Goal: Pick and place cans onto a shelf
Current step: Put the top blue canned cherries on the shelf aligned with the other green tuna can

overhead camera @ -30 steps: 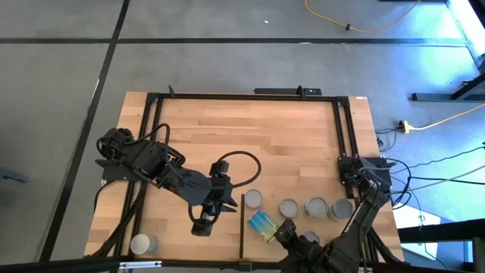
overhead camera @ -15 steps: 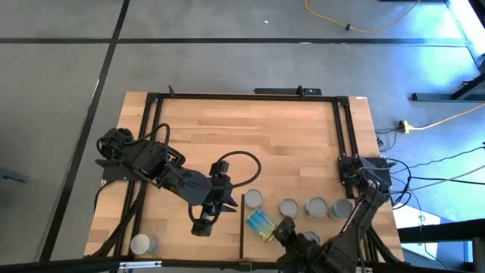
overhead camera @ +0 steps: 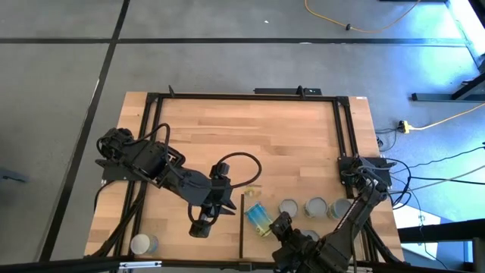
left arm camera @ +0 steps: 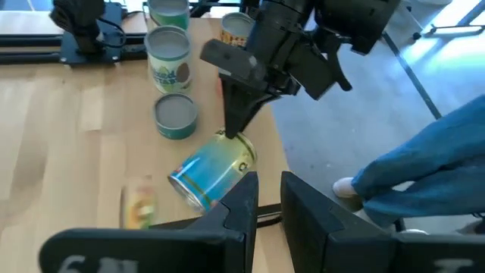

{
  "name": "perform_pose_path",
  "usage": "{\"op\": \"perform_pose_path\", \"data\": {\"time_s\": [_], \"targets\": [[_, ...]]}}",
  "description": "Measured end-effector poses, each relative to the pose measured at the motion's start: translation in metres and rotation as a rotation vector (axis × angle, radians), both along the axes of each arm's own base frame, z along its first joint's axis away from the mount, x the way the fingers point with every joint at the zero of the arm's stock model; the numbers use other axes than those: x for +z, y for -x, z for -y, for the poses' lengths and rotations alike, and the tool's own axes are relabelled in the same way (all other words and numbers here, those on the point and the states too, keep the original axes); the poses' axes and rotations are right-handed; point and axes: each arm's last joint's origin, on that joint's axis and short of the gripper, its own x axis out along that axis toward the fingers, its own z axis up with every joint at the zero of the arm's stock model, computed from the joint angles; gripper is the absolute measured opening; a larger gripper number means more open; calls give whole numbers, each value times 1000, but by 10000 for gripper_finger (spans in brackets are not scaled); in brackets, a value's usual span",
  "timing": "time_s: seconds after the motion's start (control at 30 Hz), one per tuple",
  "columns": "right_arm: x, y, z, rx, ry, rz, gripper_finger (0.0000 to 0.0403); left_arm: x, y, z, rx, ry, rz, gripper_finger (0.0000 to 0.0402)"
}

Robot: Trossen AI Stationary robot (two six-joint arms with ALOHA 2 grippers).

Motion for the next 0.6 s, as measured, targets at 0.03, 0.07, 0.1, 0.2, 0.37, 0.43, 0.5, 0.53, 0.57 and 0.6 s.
{"op": "perform_pose_path", "data": {"time_s": [0.03, 0.07, 0.1, 0.2, 0.37, 0.43, 0.5, 0.53, 0.57, 0.6], "targets": [[0, 0, 0, 0, -1, -1, 74, 0, 0, 0, -2, 1, -1, 51], [0, 0, 0, 0, -2, -2, 74, 0, 0, 0, -2, 1, -1, 51], [0, 0, 0, -1, -3, -2, 74, 0, 0, 0, -3, 1, -1, 51], [0, 0, 0, -1, -5, -4, 70, 0, 0, 0, -2, 1, -1, 51], [0, 0, 0, -17, -21, 3, 51, 0, 0, 0, -2, 1, -1, 51], [0, 0, 0, -23, -27, 4, 43, 0, 0, 0, -2, 1, -1, 51], [0, 0, 0, -24, -28, 6, 37, 0, 0, 0, -2, 1, -1, 51], [0, 0, 0, -25, -29, 6, 35, 0, 0, 0, -3, 1, -1, 51], [0, 0, 0, -26, -31, 7, 34, 0, 0, 0, -3, 1, -1, 51], [0, 0, 0, -32, -35, 10, 32, 0, 0, 0, -2, 1, -1, 51]]}}
